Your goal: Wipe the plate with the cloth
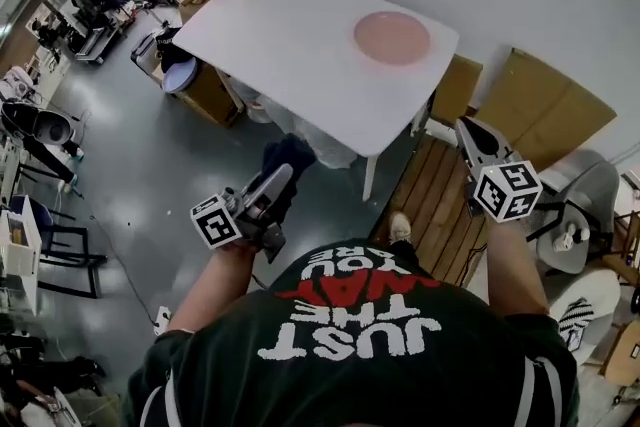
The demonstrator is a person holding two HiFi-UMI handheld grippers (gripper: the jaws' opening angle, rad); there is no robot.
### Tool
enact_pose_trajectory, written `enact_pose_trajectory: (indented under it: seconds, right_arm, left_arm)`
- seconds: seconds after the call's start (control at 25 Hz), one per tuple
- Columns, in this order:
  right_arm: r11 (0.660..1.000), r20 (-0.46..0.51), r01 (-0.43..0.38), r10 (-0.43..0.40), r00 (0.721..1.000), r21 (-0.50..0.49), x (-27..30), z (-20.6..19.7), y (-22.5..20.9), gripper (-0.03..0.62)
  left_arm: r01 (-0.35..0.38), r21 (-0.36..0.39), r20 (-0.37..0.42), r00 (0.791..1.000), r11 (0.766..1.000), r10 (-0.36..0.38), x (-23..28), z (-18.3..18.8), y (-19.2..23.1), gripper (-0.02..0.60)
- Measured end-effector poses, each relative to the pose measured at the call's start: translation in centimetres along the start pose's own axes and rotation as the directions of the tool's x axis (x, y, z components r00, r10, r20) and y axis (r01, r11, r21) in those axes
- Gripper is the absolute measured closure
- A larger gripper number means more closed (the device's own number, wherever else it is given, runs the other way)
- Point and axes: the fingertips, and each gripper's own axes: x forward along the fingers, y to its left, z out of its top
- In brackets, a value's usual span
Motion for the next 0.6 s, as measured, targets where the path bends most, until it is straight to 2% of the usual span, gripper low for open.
enact_pose_trajectory:
  seconds: [0.08,0.2,0.32,0.44,0.6]
  right_arm:
    - [1.000,-0.016,-0.023,0.023,1.000,0.008,3.1,0.9,-5.4,0.588]
    - [0.999,-0.030,-0.050,0.050,0.998,0.007,6.9,2.5,-12.6,0.588]
    - [0.997,-0.049,-0.068,0.071,0.996,0.046,10.0,3.4,-18.1,0.588]
    - [0.992,-0.081,-0.117,0.121,0.989,0.049,13.2,3.6,-20.3,0.588]
    - [0.983,-0.143,-0.179,0.184,0.972,0.048,17.7,2.5,-20.8,0.588]
  left_arm:
    - [-0.002,-0.031,0.024,1.000,1.000,0.003,5.8,1.1,1.4,0.488]
    - [-0.029,-0.004,0.029,0.999,1.000,0.030,13.5,3.5,3.0,0.488]
    - [-0.066,0.012,0.053,0.996,0.998,0.065,18.5,5.5,4.2,0.488]
    - [-0.134,0.035,0.049,0.990,0.990,0.132,20.7,6.5,5.7,0.488]
    - [-0.202,0.045,0.053,0.978,0.978,0.200,21.6,7.8,7.7,0.488]
